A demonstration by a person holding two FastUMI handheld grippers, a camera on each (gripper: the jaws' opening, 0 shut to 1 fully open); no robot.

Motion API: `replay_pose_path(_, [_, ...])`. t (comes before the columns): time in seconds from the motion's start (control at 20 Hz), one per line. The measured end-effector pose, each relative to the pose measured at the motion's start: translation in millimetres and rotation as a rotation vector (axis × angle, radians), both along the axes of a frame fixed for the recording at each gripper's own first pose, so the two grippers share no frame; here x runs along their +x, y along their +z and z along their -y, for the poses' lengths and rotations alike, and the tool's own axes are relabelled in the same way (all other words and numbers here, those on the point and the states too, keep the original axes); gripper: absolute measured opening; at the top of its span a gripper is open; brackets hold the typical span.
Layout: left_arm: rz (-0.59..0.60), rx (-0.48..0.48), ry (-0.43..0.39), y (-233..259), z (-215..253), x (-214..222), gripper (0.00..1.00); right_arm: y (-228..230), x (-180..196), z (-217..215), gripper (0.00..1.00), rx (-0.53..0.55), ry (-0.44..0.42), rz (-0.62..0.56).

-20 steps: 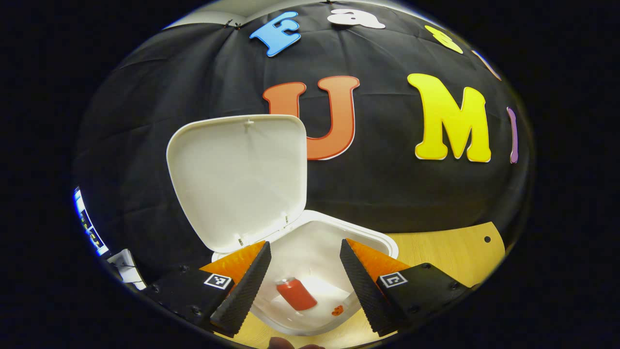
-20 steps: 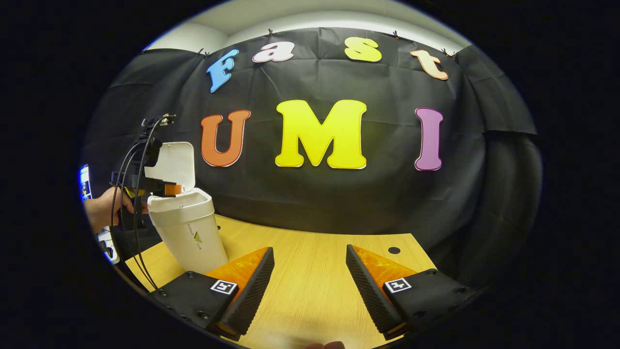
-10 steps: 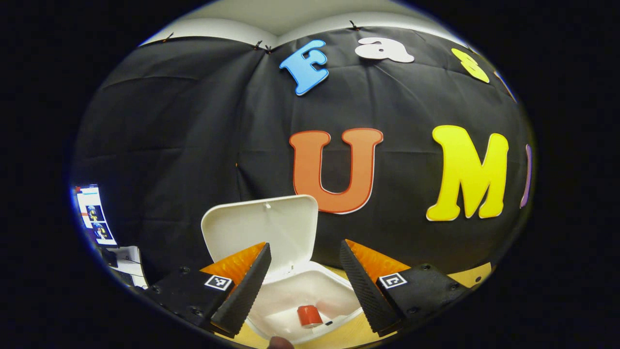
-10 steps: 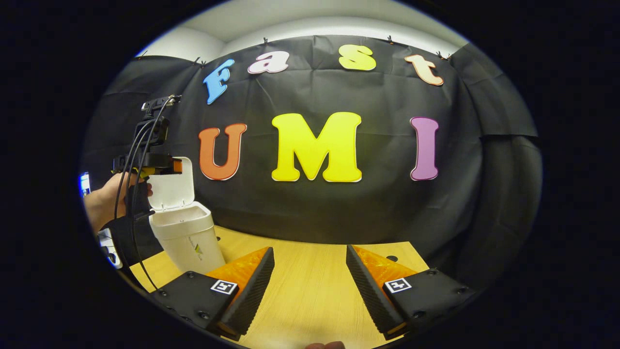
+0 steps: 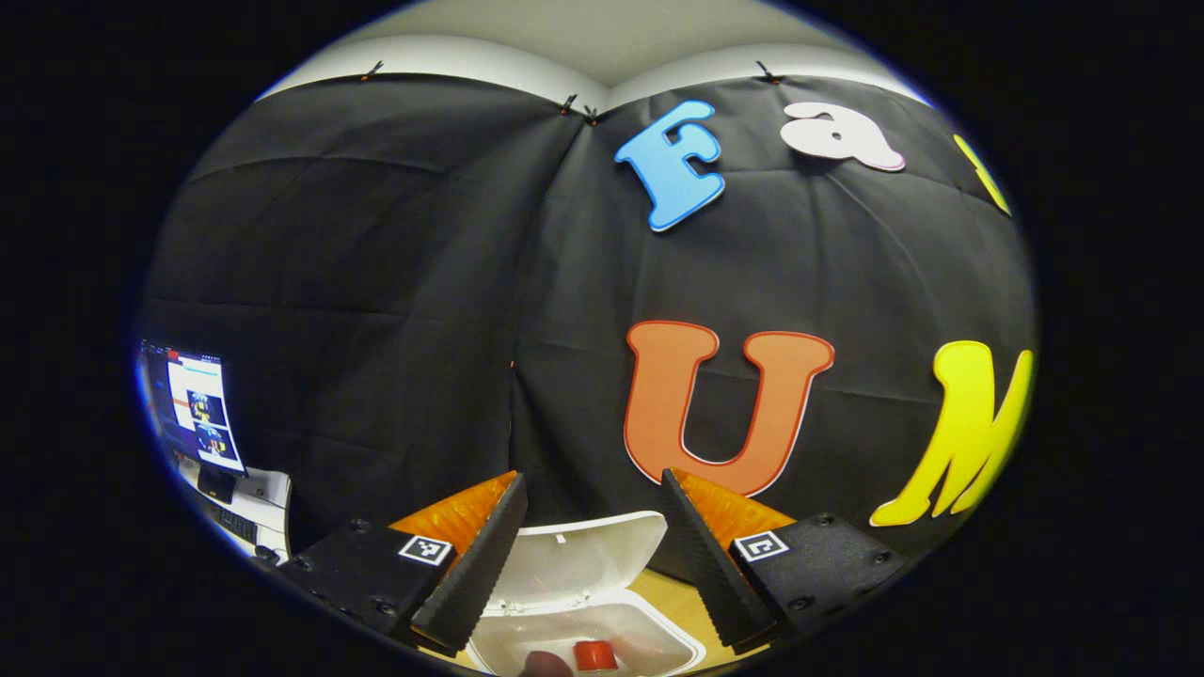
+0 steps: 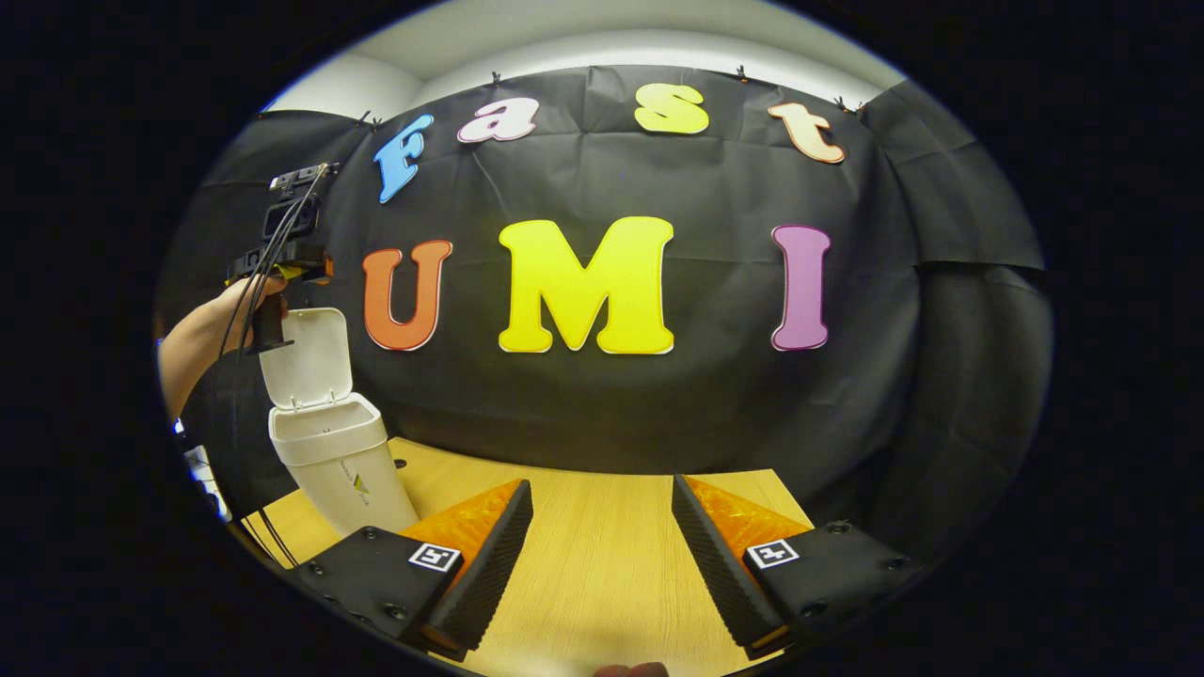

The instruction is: Press the lid of the desktop garbage bin to open it, pick up the crumpled paper on the desktop and throw it into the bin, then pick up the pop can on the desktop and drop it into the bin, and finally close the garbage bin lid.

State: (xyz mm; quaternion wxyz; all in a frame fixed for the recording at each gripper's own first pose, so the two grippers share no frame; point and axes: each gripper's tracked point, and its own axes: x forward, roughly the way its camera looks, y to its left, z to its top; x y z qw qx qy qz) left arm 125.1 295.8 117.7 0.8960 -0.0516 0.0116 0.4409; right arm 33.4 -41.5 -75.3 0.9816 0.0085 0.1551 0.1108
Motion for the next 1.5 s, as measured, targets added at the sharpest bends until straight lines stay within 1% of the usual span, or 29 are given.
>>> replay_pose_path(0.1, [-0.025,-0.052,0.053,-10,-13,1,0.91,4,5,-3,0.94,0.003,0.011,0.000])
replay_pose_path(0.2, [-0.057,-0.072,0.094,-17,-25,1,0.90,8,7,-6,0.94,0.009,0.015,0.004])
replay_pose_path(0.55, [-0.129,-0.078,0.149,-32,-33,0,0.90,6,8,-6,0.94,0.013,0.017,-0.002])
replay_pose_path(0.6, [-0.134,-0.082,0.148,-34,-31,1,0.88,7,8,-4,0.94,0.015,0.013,-0.003])
replay_pose_path(0.75, [-0.138,-0.090,0.141,-40,-17,-6,0.90,3,3,3,0.94,0.027,0.006,-0.007])
replay_pose_path(0.95, [-0.144,-0.091,0.103,-56,25,-16,0.89,-2,-2,3,0.94,0.039,0.036,-0.020])
replay_pose_path(1.2, [-0.183,-0.109,0.067,-101,75,-31,0.88,3,-8,6,0.94,0.032,0.085,-0.004])
replay_pose_path(1.35, [-0.218,-0.120,0.050,-134,95,-36,0.88,-5,-13,15,0.94,0.028,0.083,-0.024])
replay_pose_path(1.5, [-0.277,-0.127,0.050,-166,104,-39,0.88,-14,-18,25,0.94,0.016,0.074,-0.054])
